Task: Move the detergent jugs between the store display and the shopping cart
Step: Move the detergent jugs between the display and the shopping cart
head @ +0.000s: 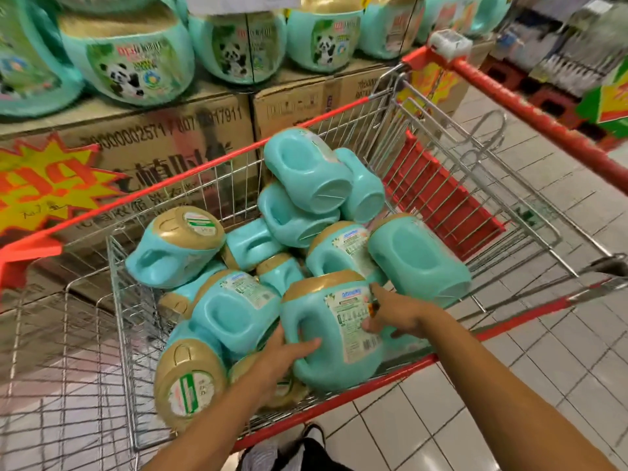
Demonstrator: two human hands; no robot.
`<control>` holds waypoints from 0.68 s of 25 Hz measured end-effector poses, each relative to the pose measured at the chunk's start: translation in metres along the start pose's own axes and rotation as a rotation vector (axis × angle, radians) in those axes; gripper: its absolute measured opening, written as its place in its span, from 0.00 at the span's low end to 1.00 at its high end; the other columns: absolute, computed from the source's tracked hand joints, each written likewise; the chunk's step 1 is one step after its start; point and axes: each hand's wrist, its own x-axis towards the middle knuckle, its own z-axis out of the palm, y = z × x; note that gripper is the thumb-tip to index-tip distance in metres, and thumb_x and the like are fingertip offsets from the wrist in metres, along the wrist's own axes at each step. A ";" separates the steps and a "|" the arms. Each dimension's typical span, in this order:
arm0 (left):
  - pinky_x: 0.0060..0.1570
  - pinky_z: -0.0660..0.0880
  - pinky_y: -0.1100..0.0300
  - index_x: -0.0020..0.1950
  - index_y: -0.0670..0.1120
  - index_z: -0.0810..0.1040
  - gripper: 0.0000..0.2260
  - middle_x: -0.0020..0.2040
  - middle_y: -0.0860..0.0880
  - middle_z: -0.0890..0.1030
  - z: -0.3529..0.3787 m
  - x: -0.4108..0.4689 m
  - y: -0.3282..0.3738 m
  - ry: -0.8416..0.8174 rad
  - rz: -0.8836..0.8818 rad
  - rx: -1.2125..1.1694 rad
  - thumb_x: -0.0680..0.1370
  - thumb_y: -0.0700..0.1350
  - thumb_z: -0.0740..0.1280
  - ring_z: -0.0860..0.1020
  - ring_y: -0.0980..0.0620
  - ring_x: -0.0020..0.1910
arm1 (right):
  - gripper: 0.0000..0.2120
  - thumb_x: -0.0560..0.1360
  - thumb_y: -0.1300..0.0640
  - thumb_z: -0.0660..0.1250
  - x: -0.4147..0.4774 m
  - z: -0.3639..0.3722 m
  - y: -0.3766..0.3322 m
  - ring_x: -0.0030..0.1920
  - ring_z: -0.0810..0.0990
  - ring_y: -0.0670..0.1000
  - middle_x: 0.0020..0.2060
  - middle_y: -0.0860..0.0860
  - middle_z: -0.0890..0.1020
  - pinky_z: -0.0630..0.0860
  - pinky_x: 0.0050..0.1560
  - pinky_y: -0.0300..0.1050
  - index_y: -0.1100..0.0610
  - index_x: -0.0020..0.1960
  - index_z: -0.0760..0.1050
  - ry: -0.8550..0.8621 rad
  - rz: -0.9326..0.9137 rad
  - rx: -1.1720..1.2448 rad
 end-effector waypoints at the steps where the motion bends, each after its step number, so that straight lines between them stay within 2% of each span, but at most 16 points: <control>1: 0.50 0.79 0.56 0.66 0.49 0.74 0.20 0.60 0.49 0.82 0.000 0.001 -0.001 -0.015 0.000 -0.027 0.75 0.39 0.71 0.80 0.49 0.58 | 0.33 0.70 0.65 0.73 0.000 0.000 -0.001 0.55 0.78 0.54 0.53 0.50 0.78 0.77 0.49 0.49 0.58 0.70 0.61 0.026 -0.025 0.040; 3: 0.51 0.79 0.55 0.64 0.51 0.75 0.15 0.59 0.51 0.83 0.001 0.001 -0.001 -0.016 0.015 -0.071 0.78 0.43 0.67 0.81 0.51 0.58 | 0.34 0.66 0.68 0.76 -0.005 0.000 -0.003 0.49 0.80 0.50 0.48 0.49 0.79 0.77 0.41 0.39 0.59 0.67 0.65 0.072 -0.054 0.156; 5: 0.51 0.79 0.54 0.63 0.50 0.76 0.12 0.58 0.49 0.83 -0.006 -0.002 0.000 0.050 0.060 -0.116 0.79 0.44 0.65 0.81 0.50 0.57 | 0.36 0.65 0.66 0.78 -0.013 0.005 -0.008 0.46 0.79 0.46 0.47 0.49 0.80 0.75 0.37 0.34 0.59 0.68 0.65 0.089 -0.062 0.203; 6: 0.53 0.78 0.51 0.63 0.47 0.77 0.13 0.59 0.46 0.83 -0.011 -0.005 0.002 0.082 0.087 -0.136 0.79 0.44 0.66 0.80 0.48 0.58 | 0.37 0.65 0.64 0.79 -0.017 0.009 -0.011 0.47 0.80 0.47 0.50 0.51 0.81 0.77 0.41 0.36 0.58 0.69 0.65 0.103 -0.081 0.222; 8: 0.56 0.78 0.46 0.64 0.45 0.77 0.16 0.59 0.43 0.83 -0.025 -0.014 0.006 0.098 0.116 -0.193 0.77 0.44 0.67 0.81 0.43 0.58 | 0.40 0.65 0.59 0.80 -0.026 0.020 -0.022 0.54 0.80 0.51 0.56 0.53 0.81 0.78 0.54 0.45 0.54 0.71 0.65 0.186 -0.161 0.228; 10: 0.49 0.81 0.48 0.64 0.45 0.77 0.18 0.57 0.43 0.83 -0.037 -0.027 0.017 0.084 0.139 -0.301 0.74 0.46 0.67 0.83 0.42 0.54 | 0.39 0.64 0.53 0.80 -0.039 0.031 -0.038 0.60 0.78 0.49 0.61 0.51 0.79 0.74 0.62 0.47 0.51 0.71 0.68 0.321 -0.294 0.196; 12: 0.41 0.82 0.51 0.62 0.45 0.78 0.18 0.56 0.42 0.84 -0.046 -0.042 0.036 0.078 0.197 -0.383 0.73 0.48 0.67 0.84 0.42 0.50 | 0.35 0.63 0.49 0.80 -0.054 0.044 -0.054 0.62 0.75 0.47 0.63 0.47 0.77 0.72 0.62 0.38 0.46 0.67 0.71 0.393 -0.459 0.303; 13: 0.40 0.82 0.51 0.60 0.46 0.80 0.17 0.55 0.42 0.84 -0.049 -0.049 0.047 0.078 0.234 -0.399 0.73 0.48 0.67 0.84 0.43 0.49 | 0.33 0.63 0.47 0.78 -0.061 0.051 -0.061 0.63 0.74 0.48 0.63 0.47 0.76 0.72 0.62 0.38 0.43 0.65 0.71 0.404 -0.530 0.399; 15: 0.40 0.82 0.52 0.55 0.49 0.83 0.13 0.53 0.43 0.85 -0.051 -0.060 0.068 0.088 0.318 -0.403 0.72 0.49 0.67 0.85 0.44 0.48 | 0.32 0.64 0.44 0.75 -0.074 0.063 -0.071 0.66 0.72 0.51 0.64 0.48 0.75 0.72 0.65 0.51 0.41 0.66 0.70 0.437 -0.637 0.539; 17: 0.44 0.83 0.49 0.51 0.48 0.85 0.12 0.52 0.42 0.85 -0.053 -0.070 0.082 0.106 0.361 -0.468 0.71 0.48 0.68 0.84 0.44 0.48 | 0.32 0.64 0.43 0.75 -0.085 0.070 -0.081 0.65 0.72 0.49 0.63 0.47 0.75 0.73 0.64 0.56 0.41 0.65 0.69 0.491 -0.705 0.537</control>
